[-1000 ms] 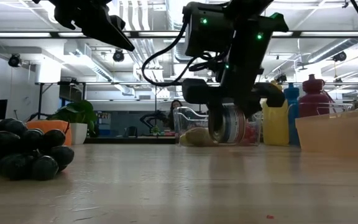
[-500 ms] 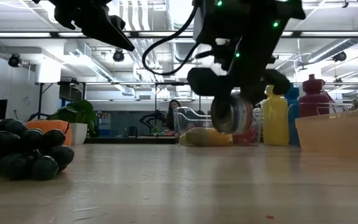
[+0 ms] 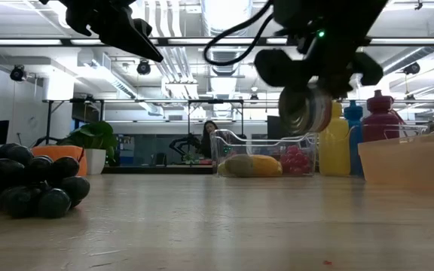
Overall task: Pick & Place Food Item
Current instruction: Put the blue and pink tuna can into the orange bin
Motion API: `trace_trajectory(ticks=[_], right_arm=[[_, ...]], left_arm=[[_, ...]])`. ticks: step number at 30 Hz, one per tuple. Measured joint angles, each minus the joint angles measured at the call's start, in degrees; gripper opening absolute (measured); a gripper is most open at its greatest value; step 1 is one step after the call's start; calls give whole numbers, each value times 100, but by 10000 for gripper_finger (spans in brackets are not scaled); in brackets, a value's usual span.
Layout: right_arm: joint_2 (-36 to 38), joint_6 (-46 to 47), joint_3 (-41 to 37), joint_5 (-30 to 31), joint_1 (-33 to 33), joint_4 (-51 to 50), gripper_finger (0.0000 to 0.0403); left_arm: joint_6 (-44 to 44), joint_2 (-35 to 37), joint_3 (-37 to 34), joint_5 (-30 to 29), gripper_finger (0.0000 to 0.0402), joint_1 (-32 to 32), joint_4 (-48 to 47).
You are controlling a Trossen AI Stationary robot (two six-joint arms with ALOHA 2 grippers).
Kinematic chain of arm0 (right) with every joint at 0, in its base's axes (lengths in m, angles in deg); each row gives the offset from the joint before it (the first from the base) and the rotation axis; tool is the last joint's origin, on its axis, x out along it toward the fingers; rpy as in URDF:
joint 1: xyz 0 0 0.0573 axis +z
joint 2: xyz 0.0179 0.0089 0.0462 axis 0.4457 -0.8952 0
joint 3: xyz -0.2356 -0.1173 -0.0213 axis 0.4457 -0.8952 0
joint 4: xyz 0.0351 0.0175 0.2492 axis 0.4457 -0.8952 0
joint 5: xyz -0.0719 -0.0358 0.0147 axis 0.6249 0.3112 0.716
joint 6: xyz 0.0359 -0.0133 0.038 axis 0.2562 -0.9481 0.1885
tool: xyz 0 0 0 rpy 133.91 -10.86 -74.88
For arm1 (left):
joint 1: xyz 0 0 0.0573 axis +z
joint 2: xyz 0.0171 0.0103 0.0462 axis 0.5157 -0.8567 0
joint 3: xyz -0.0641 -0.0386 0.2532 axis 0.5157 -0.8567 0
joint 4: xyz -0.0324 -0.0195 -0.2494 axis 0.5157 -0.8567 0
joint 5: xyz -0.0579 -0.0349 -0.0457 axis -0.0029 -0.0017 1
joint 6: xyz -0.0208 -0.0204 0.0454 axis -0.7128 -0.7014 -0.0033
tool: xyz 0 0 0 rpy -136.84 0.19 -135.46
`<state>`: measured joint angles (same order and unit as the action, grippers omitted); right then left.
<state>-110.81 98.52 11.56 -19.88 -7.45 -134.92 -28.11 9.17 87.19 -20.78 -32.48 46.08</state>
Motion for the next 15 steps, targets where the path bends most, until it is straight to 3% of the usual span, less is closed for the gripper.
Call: trace_trajectory(ticks=[5,15], right_arm=[[337,369,-5,-12,135,-751,169],[1144,247,-355,87,294,-972,169]], left_arm=[[0,0,0,0,118,-2,2],[0,0,-1,-1,118,0,0]])
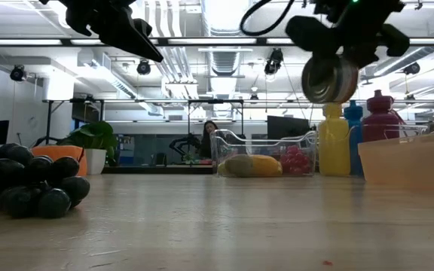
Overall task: Pick & Place Food Item
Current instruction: Put the blue and pink tuna can into the orange bin
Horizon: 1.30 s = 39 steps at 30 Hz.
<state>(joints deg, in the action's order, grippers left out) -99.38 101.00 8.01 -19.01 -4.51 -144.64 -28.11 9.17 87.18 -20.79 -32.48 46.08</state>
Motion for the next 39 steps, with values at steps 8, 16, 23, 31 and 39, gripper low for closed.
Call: trace_trajectory(ticks=[8,16,23,31,39], right_arm=[[882,270,-778,-317,154,8,169],[1543,549,-1514,-878,181,9,169],[2071,696,-1997,-1281,179,14,169],[2580,893,-2521,-1914,181,34,170],[2641,1036,-2643,-2053,179,72,170]], left_arm=[[0,0,1,1,118,-1,0],[0,0,1,1,118,1,0],[0,0,1,0,118,-1,0],[0,0,0,0,118,1,0],[-2,0,1,1,118,-2,0]])
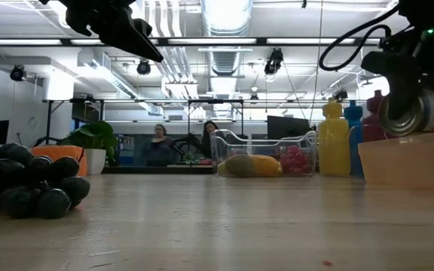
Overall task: Pick & Place Food Item
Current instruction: Put the blue and pink tuna can into the orange bin
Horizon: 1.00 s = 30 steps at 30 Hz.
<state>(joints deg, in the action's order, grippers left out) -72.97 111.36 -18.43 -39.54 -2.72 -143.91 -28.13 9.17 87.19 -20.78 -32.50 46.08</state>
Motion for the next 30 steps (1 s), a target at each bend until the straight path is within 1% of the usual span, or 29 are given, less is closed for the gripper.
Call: trace_trajectory(ticks=[4,11,17,25,30], right_arm=[[-4,92,-108,-36,-2,85,170],[0,110,-434,-94,-2,553,171],[0,105,-514,-101,-2,640,171],[-9,66,-798,-84,-2,1057,171],[-9,51,-796,-73,-7,1130,171]], left_arm=[[0,0,0,1,118,2,0],[1,-1,0,-2,118,2,0],[2,0,0,-1,118,0,0],[2,-1,-1,-2,118,2,2],[2,0,0,0,118,0,0]])
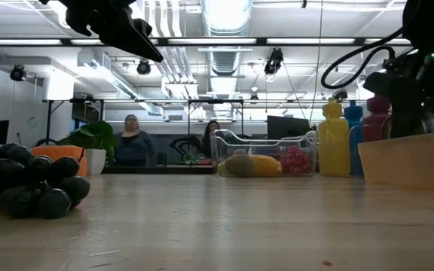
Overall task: Pick & Place Food Item
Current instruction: Put the blue and pink tuna can into the orange bin
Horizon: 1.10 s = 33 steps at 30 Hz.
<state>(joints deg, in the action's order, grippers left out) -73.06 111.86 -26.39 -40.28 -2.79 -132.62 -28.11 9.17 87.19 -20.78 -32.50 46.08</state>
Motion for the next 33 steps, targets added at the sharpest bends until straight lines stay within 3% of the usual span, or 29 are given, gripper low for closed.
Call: trace_trajectory(ticks=[25,33], right_arm=[[-4,-140,-443,-9,-7,669,171],[-4,-138,-443,-9,-7,680,190]], left_arm=[[-2,0,-1,0,118,2,0],[0,0,-1,-1,118,1,1]])
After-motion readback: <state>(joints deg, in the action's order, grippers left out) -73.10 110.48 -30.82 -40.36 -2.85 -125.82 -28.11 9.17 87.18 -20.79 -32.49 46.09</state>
